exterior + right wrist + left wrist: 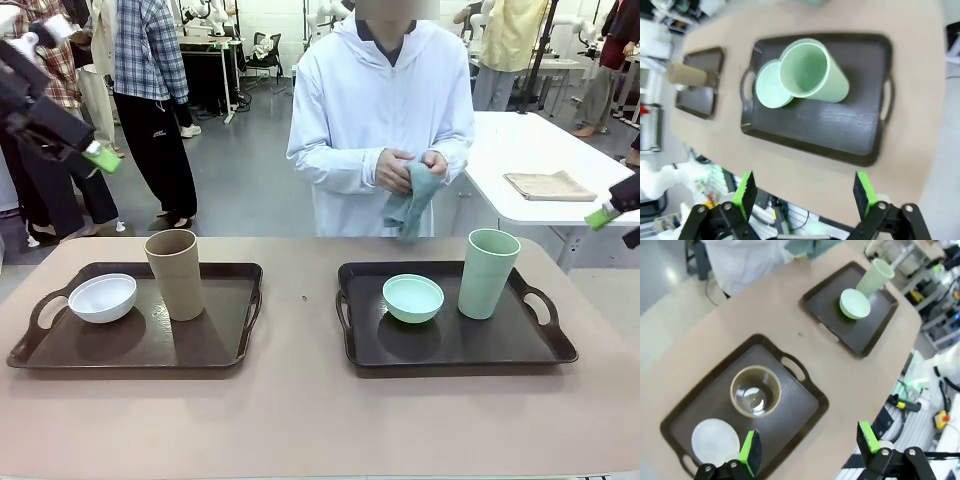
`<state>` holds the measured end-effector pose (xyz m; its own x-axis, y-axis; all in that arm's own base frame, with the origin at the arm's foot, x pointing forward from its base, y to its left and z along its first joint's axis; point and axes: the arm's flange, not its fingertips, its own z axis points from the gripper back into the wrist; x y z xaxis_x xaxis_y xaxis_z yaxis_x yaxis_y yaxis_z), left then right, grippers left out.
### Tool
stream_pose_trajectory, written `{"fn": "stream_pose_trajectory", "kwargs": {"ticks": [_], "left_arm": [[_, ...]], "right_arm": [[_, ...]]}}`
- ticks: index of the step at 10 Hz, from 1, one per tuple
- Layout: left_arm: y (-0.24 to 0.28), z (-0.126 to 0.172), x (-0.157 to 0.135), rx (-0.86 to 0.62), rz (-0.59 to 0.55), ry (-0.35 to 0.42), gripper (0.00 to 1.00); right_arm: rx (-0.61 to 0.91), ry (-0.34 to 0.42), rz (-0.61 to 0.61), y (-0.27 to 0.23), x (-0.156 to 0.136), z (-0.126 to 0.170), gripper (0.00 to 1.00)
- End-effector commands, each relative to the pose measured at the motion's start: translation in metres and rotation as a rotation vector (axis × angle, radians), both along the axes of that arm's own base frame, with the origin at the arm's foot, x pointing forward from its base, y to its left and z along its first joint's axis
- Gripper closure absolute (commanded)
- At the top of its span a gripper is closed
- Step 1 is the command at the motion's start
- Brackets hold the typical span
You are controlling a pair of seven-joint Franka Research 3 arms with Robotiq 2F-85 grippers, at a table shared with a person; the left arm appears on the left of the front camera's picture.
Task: Set up a tray with a mat and arrange the tableware.
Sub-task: Pick up the Picnic Bowl and Reusable plastic cup from the Handle tray in front of the human's position and hold them in the air.
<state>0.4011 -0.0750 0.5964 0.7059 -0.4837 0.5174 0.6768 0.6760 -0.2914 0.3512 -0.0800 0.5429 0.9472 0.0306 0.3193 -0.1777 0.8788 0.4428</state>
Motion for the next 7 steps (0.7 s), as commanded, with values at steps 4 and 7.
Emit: {"fn": "stream_pose_trajectory", "kwargs": {"ticks": [4,7], "left_arm": [[-0.114,-0.029,0.055,0.167,-0.305,-0.152,0.0],[-0.166,-0.065,0.074,0.109,-0.427,-0.155,0.0]], "right_arm": [[-0.13,0.105,-0.061,0.043,0.05,0.028,0.0],[-0.132,-0.071,0.219,0.037,0.071,-0.003,0.0]]}}
